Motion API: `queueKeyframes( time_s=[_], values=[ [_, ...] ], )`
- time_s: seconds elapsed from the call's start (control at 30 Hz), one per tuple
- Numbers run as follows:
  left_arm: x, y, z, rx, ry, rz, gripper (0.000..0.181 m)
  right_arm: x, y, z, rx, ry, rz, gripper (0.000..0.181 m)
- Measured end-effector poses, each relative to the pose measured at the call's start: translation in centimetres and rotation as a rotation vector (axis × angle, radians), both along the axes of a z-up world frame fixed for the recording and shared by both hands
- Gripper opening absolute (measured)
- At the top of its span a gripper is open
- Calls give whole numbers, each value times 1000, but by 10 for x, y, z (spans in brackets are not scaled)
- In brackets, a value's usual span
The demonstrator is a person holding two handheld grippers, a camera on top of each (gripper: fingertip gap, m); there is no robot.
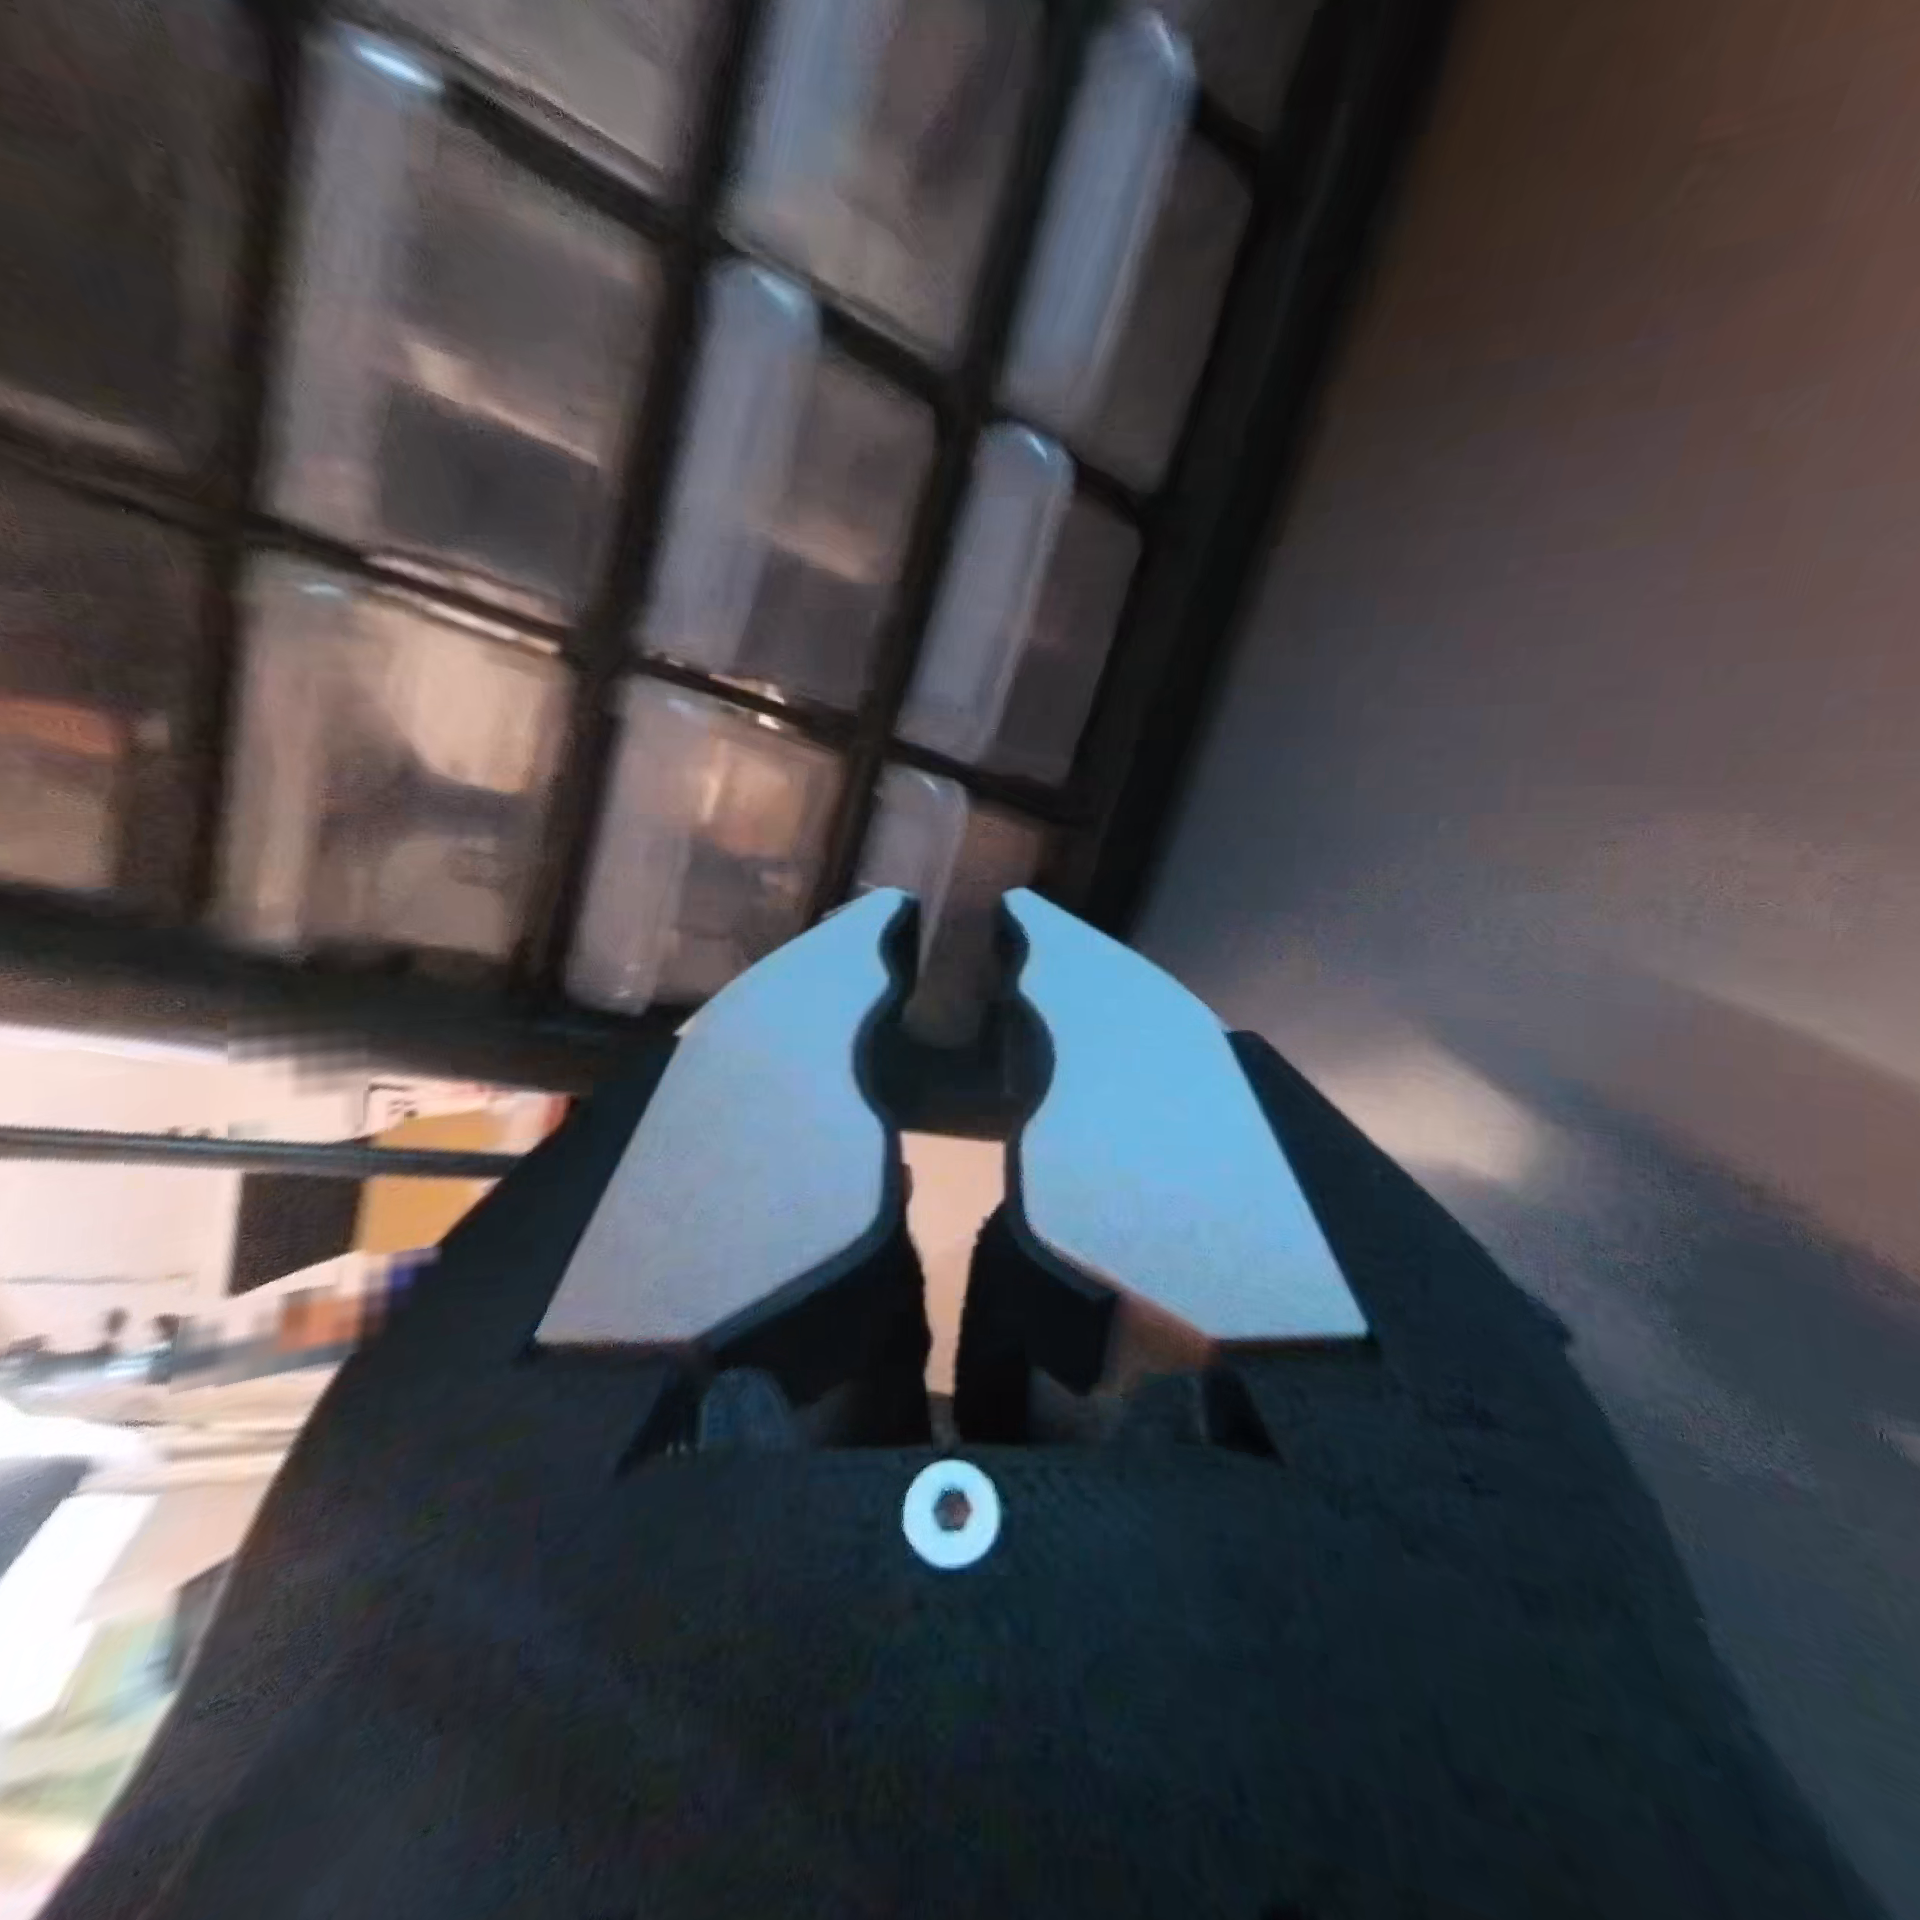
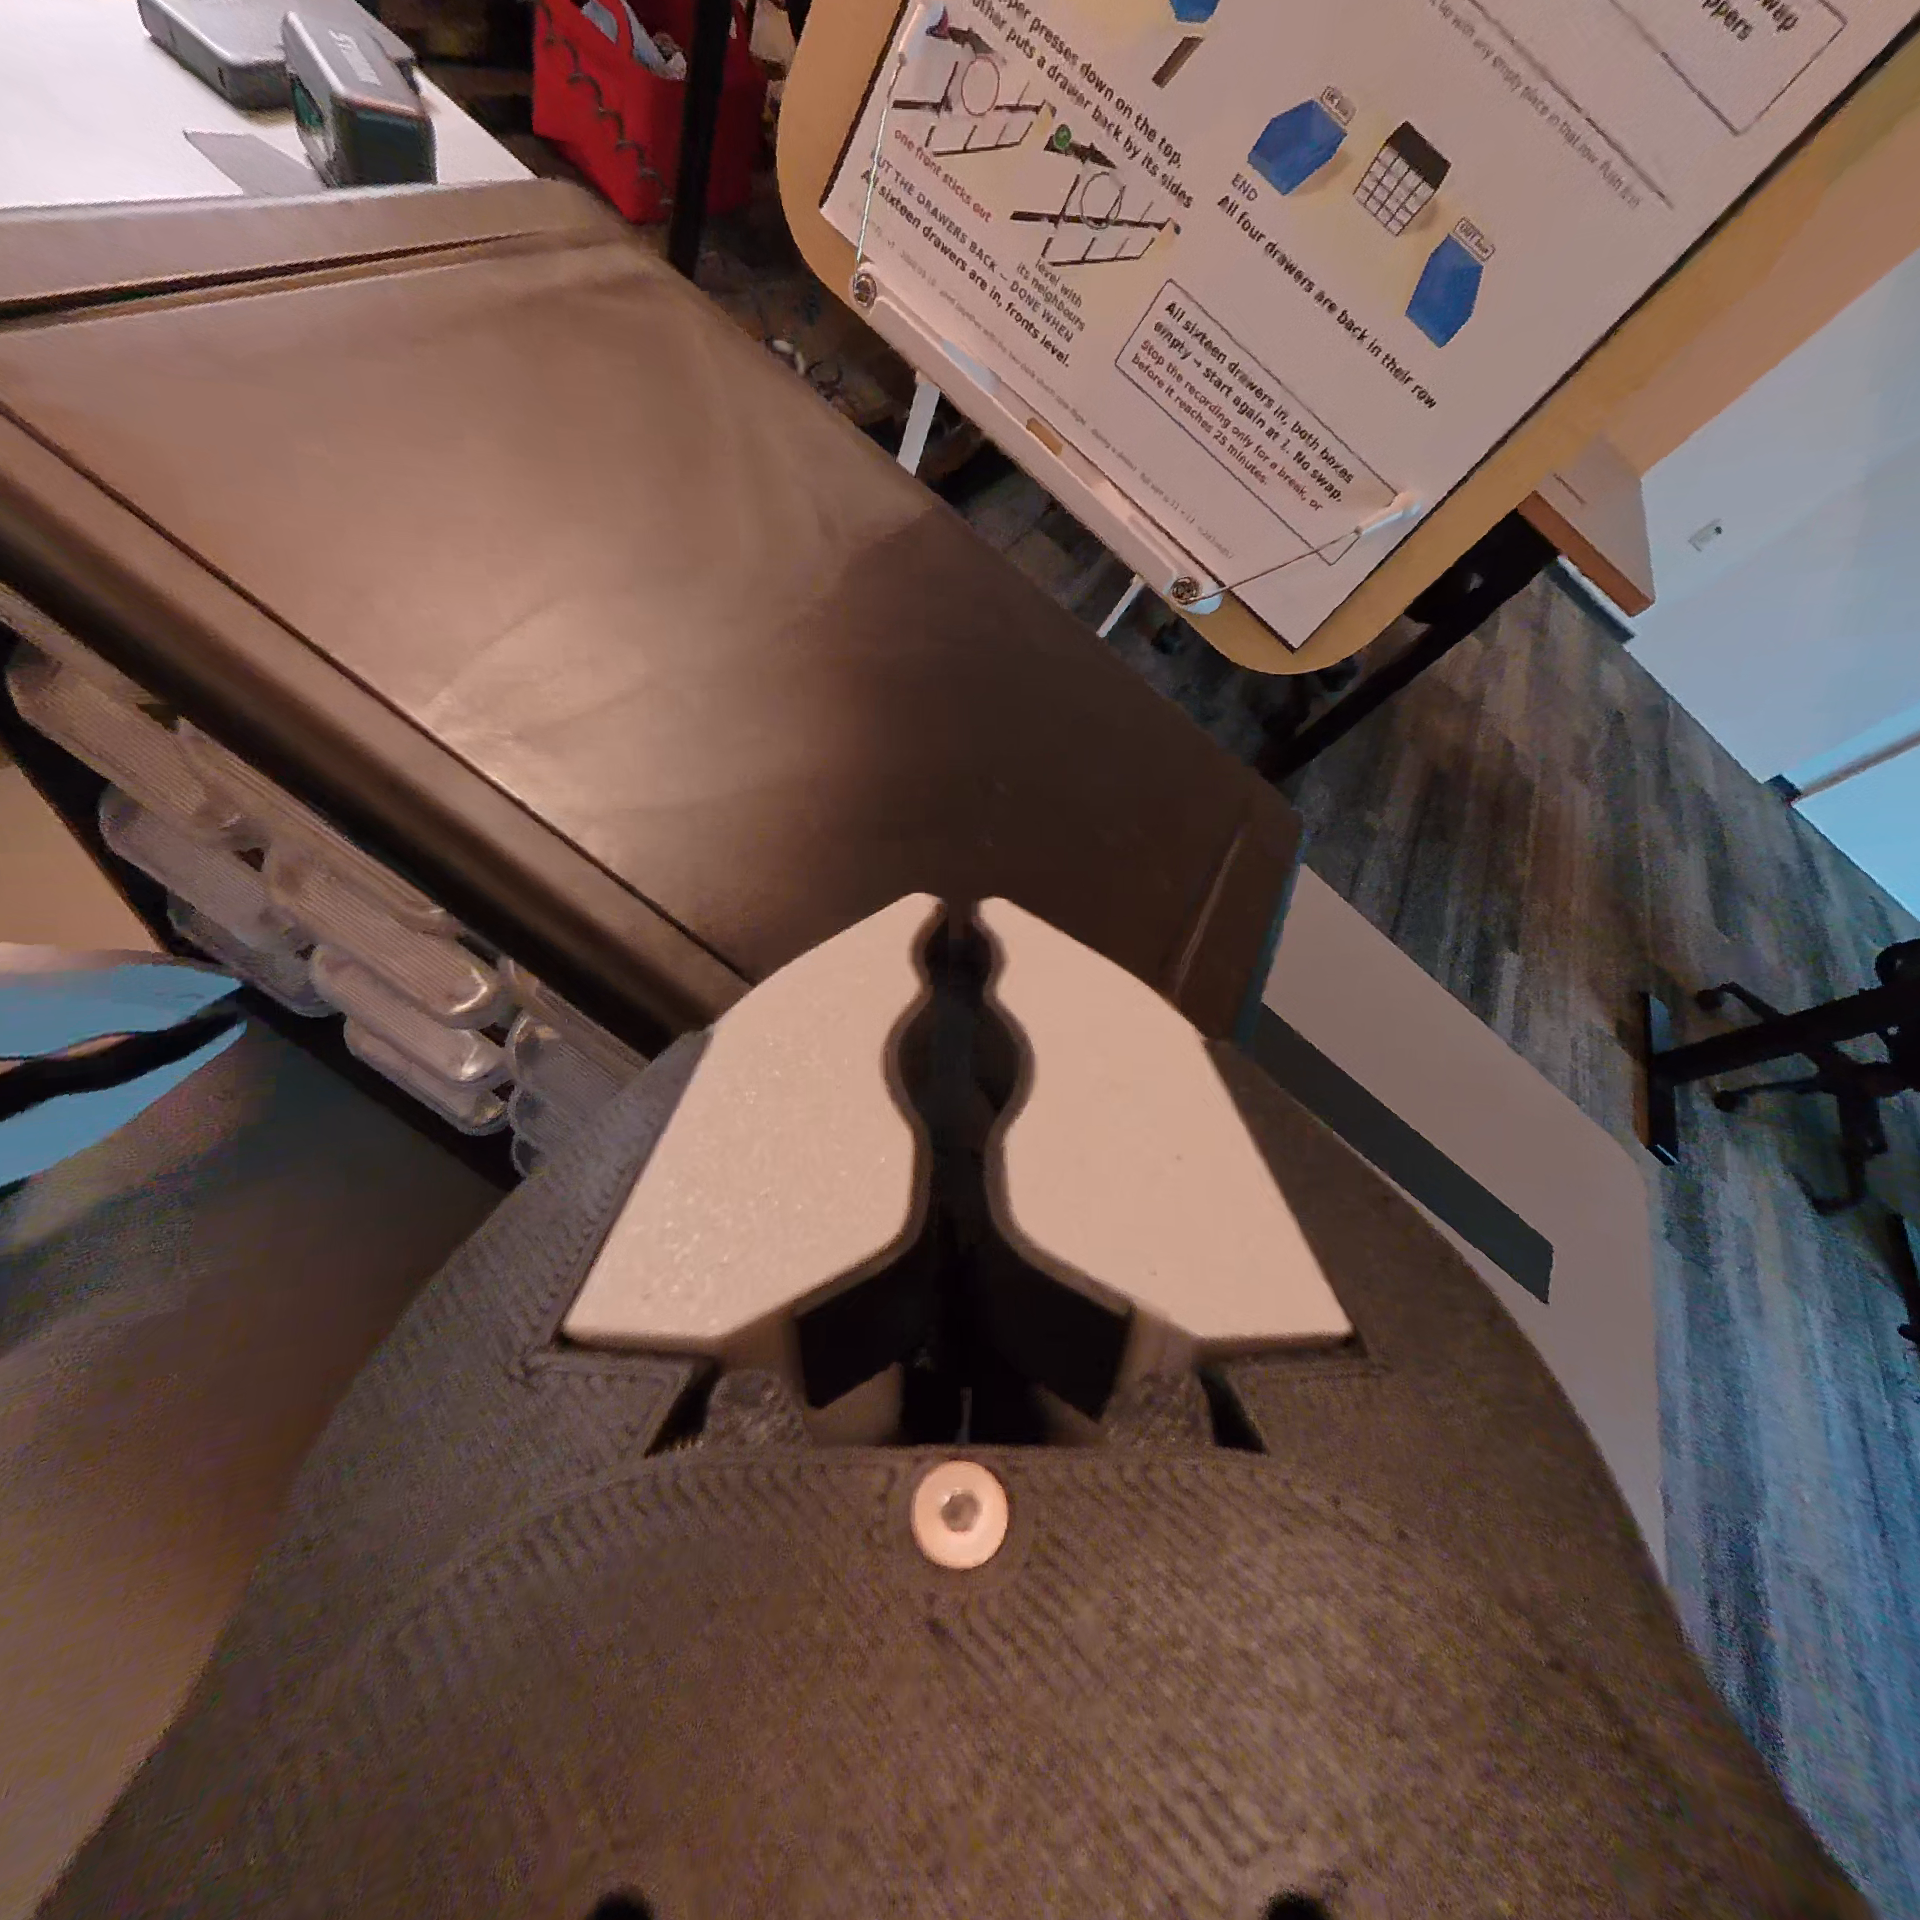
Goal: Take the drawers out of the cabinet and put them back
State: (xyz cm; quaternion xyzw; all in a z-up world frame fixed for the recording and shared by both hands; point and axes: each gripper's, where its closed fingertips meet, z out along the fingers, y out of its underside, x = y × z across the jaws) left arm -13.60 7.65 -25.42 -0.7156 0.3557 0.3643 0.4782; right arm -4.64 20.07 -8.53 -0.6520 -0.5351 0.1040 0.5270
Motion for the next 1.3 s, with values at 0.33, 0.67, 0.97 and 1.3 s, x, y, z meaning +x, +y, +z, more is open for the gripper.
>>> queueKeyframes(
  time_s=[0.33, 0.67, 0.97, 1.3],
  values=[
    [-27, -26, 104, 587, -558, 17, 30, 74, -27, -11, -203, 489, -59, 35],
    [-41, -6, 60, 420, -708, 121, 21, 73, 7, -114, -249, 260, -200, 18],
    [-60, 17, 58, 426, -680, 167, 21, 50, 39, -115, -165, 314, -228, 18],
    [-108, 60, 57, 429, -741, 290, 18, 12, 68, -115, -144, 290, -247, 19]
  ],
)
